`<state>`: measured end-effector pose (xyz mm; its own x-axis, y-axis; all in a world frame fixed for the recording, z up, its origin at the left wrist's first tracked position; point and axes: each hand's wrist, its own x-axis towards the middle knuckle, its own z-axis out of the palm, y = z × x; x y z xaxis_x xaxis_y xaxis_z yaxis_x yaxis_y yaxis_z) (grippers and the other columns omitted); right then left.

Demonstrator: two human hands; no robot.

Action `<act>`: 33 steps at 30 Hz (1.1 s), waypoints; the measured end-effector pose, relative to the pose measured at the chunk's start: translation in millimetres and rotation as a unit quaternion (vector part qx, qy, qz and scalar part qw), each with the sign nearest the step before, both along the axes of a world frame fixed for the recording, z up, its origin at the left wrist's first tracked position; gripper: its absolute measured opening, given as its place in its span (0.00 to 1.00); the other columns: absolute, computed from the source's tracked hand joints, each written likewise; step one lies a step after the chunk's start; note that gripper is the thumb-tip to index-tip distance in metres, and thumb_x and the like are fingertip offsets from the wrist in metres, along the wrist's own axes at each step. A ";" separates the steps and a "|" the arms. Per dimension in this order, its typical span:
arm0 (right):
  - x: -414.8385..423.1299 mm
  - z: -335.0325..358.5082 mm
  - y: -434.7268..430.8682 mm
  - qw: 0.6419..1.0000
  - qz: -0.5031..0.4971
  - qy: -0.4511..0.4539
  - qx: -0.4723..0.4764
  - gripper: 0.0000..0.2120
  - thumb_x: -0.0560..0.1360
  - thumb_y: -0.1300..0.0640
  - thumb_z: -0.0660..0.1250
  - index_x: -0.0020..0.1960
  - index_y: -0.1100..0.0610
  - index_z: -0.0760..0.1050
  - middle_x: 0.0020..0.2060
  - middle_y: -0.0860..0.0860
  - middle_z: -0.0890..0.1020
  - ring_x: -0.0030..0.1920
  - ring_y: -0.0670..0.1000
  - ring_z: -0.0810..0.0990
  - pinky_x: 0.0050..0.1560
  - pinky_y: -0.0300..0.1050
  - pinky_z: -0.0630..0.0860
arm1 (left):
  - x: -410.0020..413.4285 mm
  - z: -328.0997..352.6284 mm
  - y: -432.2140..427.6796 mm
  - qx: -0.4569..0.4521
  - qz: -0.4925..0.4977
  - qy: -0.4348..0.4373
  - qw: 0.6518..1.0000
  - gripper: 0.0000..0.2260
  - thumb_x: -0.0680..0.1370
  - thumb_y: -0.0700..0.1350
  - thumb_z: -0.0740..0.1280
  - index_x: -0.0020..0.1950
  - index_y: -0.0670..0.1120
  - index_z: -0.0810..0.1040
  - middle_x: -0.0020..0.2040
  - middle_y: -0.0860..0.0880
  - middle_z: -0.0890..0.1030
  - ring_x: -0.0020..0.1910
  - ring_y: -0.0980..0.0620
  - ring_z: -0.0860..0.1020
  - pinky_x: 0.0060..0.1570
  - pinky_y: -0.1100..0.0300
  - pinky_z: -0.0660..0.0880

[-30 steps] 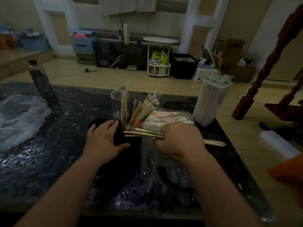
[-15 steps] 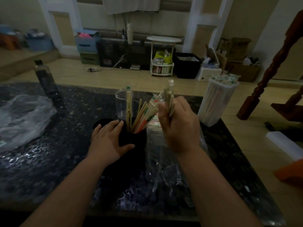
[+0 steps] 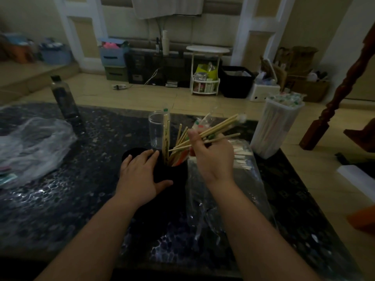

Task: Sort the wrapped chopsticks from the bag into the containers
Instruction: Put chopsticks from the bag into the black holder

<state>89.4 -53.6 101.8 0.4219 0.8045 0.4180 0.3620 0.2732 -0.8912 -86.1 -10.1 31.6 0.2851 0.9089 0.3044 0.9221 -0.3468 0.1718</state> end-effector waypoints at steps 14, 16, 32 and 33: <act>-3.7 -17.8 11.5 0.991 0.033 -0.059 -0.116 0.05 0.75 0.54 0.71 0.41 0.49 0.76 0.39 0.46 0.82 0.42 0.50 0.82 0.44 0.45 0.77 | 0.5 0.8 -1.4 -0.012 0.003 0.008 1.000 0.43 0.71 0.73 0.61 0.79 0.53 0.54 0.78 0.53 0.58 0.77 0.53 0.56 0.75 0.51 0.45; -5.1 -20.4 10.6 0.989 0.041 -0.048 -0.137 0.08 0.75 0.55 0.71 0.40 0.47 0.75 0.38 0.45 0.82 0.41 0.51 0.82 0.45 0.48 0.79 | 1.0 1.0 -2.0 -0.015 0.005 0.012 1.000 0.43 0.71 0.73 0.61 0.80 0.53 0.53 0.78 0.53 0.57 0.77 0.54 0.55 0.75 0.51 0.45; -17.2 -19.1 5.5 0.985 0.035 -0.108 -0.132 0.11 0.78 0.59 0.65 0.58 0.52 0.81 0.48 0.45 0.82 0.48 0.43 0.78 0.49 0.37 0.73 | 0.0 2.0 -1.6 -0.017 0.002 0.010 1.000 0.43 0.71 0.73 0.61 0.79 0.53 0.54 0.78 0.54 0.57 0.77 0.54 0.55 0.75 0.52 0.45; -16.5 -17.7 4.6 0.986 0.037 -0.104 -0.128 0.11 0.77 0.59 0.66 0.58 0.52 0.81 0.47 0.44 0.82 0.47 0.42 0.78 0.49 0.37 0.74 | -0.1 1.7 -1.6 -0.015 0.000 0.009 1.000 0.43 0.71 0.73 0.61 0.79 0.53 0.54 0.78 0.54 0.57 0.77 0.54 0.55 0.75 0.52 0.45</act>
<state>72.9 -49.0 84.1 0.2846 0.9203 0.2685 0.5314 0.0817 -0.8432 -86.3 -11.7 33.4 0.2899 0.9178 0.2714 0.9250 -0.3415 0.1666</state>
